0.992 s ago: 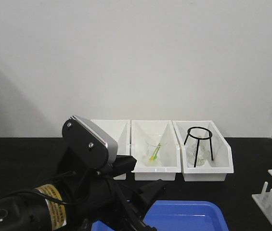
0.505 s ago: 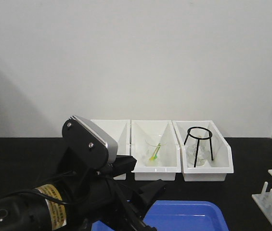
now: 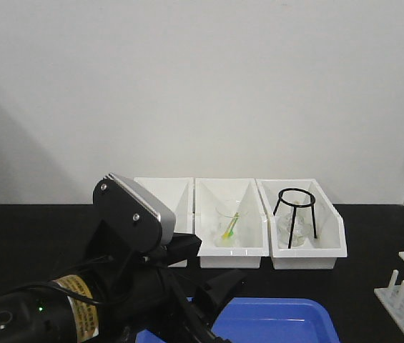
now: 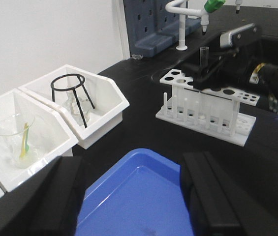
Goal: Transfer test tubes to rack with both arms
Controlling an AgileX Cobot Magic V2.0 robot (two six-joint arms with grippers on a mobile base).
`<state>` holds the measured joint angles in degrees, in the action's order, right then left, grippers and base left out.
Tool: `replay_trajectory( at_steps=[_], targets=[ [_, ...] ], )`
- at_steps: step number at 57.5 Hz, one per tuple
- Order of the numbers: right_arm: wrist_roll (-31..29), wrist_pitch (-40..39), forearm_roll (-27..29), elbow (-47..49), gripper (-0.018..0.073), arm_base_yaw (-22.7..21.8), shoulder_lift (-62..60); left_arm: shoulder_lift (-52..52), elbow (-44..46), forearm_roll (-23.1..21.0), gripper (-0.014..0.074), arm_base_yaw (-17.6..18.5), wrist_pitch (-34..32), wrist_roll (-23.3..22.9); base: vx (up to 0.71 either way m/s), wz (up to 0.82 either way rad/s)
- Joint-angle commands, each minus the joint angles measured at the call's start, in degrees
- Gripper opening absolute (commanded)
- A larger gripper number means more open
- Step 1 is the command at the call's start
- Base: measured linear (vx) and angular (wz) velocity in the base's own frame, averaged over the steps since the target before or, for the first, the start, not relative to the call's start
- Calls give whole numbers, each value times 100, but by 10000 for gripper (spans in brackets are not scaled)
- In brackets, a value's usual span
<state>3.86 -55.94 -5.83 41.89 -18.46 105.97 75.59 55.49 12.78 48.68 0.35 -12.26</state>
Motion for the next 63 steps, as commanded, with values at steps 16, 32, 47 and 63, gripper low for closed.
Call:
replay_trajectory(
  at_steps=[16, 32, 47, 63],
  targets=[
    [0, -312, -295, 132, 500, -42, -1751, -184, 168, -46, 519, 37, -336, -193, 0, 0],
    [1027, 1862, -1266, 132, 296, -38, -3555, -184, 168, -46, 395, 37, 60, -499, 0, 0],
    [2768, 3756, -3052, 105, -13, -38, -5002, -184, 168, -40, -26, 37, 679, -485, 0, 0],
    [3416, 3597, -3547, 105, -11, -38, -5564, -184, 168, -40, -22, 37, 757, -484, 0, 0]
  ],
)
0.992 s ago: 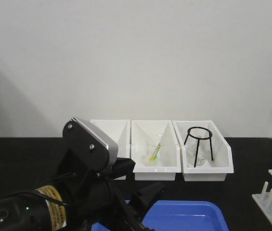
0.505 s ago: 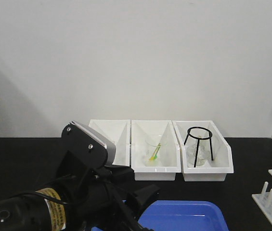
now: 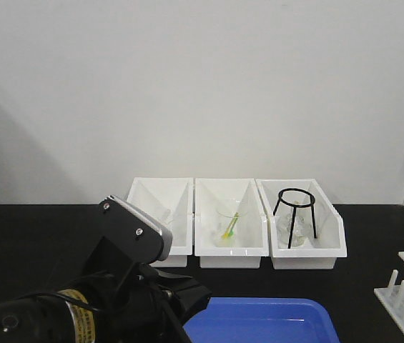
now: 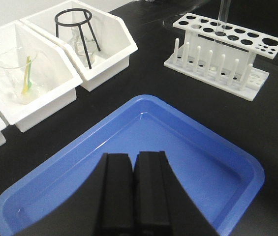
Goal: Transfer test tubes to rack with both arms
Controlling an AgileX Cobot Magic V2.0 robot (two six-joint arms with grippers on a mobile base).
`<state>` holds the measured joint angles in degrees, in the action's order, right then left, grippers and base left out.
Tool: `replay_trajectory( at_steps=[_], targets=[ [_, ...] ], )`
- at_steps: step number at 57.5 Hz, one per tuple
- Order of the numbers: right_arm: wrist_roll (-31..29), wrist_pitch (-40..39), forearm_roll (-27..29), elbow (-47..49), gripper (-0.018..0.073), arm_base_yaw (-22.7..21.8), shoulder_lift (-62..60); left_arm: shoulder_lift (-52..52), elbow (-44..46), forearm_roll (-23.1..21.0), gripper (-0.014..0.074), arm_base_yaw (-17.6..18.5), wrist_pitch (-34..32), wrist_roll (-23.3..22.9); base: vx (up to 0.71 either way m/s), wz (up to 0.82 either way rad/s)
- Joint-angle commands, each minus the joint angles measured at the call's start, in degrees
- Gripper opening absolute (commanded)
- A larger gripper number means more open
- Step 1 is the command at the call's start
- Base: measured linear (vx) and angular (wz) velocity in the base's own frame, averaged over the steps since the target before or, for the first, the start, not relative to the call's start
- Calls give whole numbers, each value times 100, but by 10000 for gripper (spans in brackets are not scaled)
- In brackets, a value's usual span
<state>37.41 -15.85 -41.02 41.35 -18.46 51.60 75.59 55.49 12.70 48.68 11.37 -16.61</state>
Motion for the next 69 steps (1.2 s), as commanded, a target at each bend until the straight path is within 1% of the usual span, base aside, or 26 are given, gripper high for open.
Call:
replay_trajectory(
  at_steps=[1, 24, 28, 34, 37, 42, 45, 49, 52, 53, 59, 61, 65, 69],
  targets=[
    [61, -412, -28, 159, -11, -38, -132, -184, 168, -32, -22, 37, -341, -49, 0, 0],
    [61, -410, -28, 159, -11, -38, -132, -184, 168, -21, -20, 37, -270, -42, 0, 0],
    [61, -410, -28, 159, -11, -38, -132, -184, 168, -21, -20, 37, -249, 22, 0, 0],
    [61, -410, -28, 159, -11, -38, -132, -315, 168, -21, -20, -111, -78, 221, 0, 0],
    [61, -410, -28, 159, -11, -38, -132, -477, 168, -28, -20, -276, 80, 413, 0, 0],
    [61, -403, -28, 159, -11, -38, -132, -864, 168, -28, -20, -696, 358, 708, 0, 0],
    [61, -403, -28, 159, -11, -38, -132, -1173, 168, -28, -20, -972, 635, 903, 0, 0],
    [61, -403, -28, 159, -11, -38, -132, -1650, 162, -28, -20, -1512, 1056, 1118, 0, 0],
    [61, -403, -28, 159, -11, -38, -132, -1984, 86, -28, -20, -1863, 1235, 1205, 0, 0],
    [61, -403, -28, 159, -11, -38, -132, -2189, -4, -28, -20, -2071, 1259, 1257, 0, 0],
    [61, -403, -28, 159, -11, -38, -132, -3024, -551, -98, -20, -2854, 1007, 1463, 0, 0],
    [61, -403, -28, 159, -11, -38, -132, -3323, -821, -189, -20, -3089, 866, 1562, 0, 0],
    [61, -403, -28, 159, -11, -38, -132, -3941, -1434, -492, -20, -3495, 595, 1816, 0, 0],
    [61, -403, -28, 159, -11, -38, -132, -4557, -2124, -812, -20, -3818, 373, 2119, 0, 0]
  ],
)
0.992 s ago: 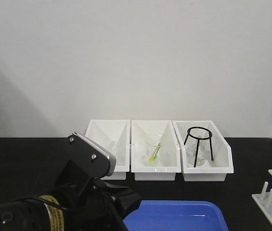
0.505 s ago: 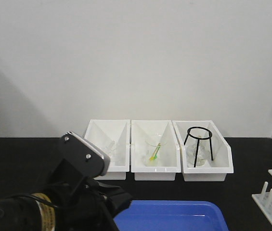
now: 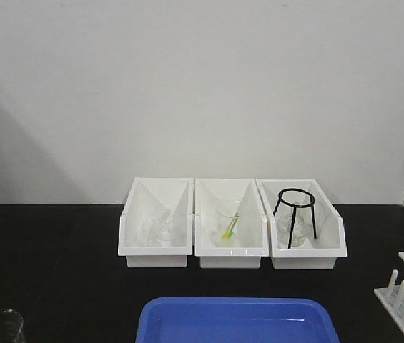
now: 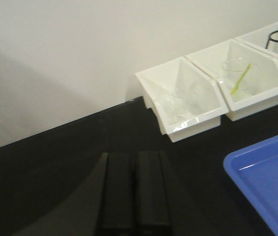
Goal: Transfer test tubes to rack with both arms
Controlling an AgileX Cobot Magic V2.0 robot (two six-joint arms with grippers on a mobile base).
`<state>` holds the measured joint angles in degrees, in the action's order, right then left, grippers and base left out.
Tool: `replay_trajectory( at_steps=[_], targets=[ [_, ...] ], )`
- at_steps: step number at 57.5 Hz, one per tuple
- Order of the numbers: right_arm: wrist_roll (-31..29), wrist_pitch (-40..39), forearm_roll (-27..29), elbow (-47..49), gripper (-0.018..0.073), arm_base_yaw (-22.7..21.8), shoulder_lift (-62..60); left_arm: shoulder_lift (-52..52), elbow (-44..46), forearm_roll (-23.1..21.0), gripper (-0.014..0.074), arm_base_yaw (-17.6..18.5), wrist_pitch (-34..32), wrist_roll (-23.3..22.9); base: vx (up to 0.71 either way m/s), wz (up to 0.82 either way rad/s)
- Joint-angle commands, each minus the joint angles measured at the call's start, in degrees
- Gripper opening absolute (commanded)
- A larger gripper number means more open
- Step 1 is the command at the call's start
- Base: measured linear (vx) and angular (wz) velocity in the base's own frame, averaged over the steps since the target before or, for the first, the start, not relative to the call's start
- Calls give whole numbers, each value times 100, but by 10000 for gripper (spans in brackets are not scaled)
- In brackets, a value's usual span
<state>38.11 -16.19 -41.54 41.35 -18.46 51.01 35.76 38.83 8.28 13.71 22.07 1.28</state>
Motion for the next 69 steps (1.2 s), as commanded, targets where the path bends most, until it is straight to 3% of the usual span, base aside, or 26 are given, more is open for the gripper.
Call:
replay_trajectory(
  at_steps=[1, 11, 25, 69],
  targets=[
    [-9, -370, 25, 159, -11, -38, -73, -695, -601, -429, -20, -378, -739, 379, 0, 0],
    [-9, -370, 25, 159, -11, -38, -73, -2222, -2496, -951, -20, -910, -1362, 552, 0, 0],
    [-9, -370, 25, 159, -11, -38, -73, -3812, -4270, -1075, -20, -1133, -2448, 503, 0, 0],
    [-9, -373, 25, 159, -9, -38, -67, -3547, -4201, -1093, -20, -1147, -2124, 558, 0, 0]
  ],
)
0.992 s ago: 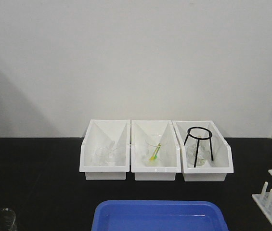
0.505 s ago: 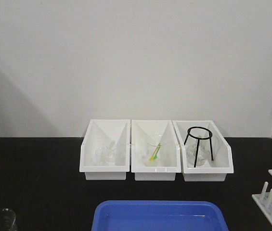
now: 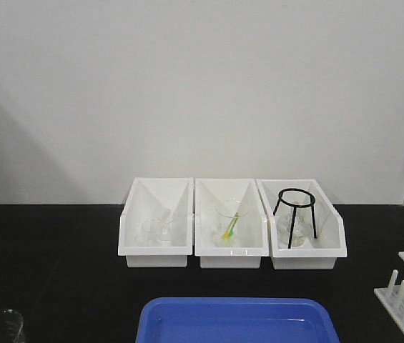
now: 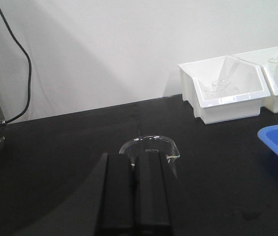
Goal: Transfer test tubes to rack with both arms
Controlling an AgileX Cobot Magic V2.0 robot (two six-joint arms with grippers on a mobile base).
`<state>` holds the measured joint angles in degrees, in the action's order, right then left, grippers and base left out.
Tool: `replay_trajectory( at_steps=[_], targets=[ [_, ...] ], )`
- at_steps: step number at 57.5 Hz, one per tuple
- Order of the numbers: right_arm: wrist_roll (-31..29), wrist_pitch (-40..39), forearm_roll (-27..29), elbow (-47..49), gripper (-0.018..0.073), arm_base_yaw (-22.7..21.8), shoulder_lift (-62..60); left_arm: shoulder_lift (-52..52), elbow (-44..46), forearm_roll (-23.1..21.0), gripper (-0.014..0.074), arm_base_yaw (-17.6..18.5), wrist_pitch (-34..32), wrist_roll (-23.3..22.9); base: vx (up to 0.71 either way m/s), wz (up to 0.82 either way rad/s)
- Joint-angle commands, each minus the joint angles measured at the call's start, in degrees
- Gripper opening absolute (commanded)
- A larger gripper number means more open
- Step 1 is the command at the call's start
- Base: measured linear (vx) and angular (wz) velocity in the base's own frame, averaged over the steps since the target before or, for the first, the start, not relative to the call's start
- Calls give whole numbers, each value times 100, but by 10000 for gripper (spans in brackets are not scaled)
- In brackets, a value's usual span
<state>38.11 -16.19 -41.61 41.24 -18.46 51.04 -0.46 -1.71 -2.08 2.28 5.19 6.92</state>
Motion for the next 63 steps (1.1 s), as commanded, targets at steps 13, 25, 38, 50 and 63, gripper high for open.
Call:
replay_trajectory(
  at_steps=[13, 25, 38, 50, 63],
  targets=[
    [-9, -373, 32, 170, -7, -38, -71, 75, -147, -57, -20, -4, -436, -6, 0, 0],
    [-113, -401, 945, 20, -8, -8, -53, 75, -147, -57, -20, -4, -436, -6, 0, 0],
    [-3294, -101, 2929, -1113, -8, 989, -723, 75, -147, -57, -20, -4, -436, -6, 0, 0],
    [-4523, 395, 4062, -2534, -8, 1810, -2267, 75, -147, -57, -20, -4, -436, -6, 0, 0],
    [-4390, 1453, 4161, -3898, -8, 1834, -3987, 75, -147, -57, -20, -4, -436, -6, 0, 0]
  ],
)
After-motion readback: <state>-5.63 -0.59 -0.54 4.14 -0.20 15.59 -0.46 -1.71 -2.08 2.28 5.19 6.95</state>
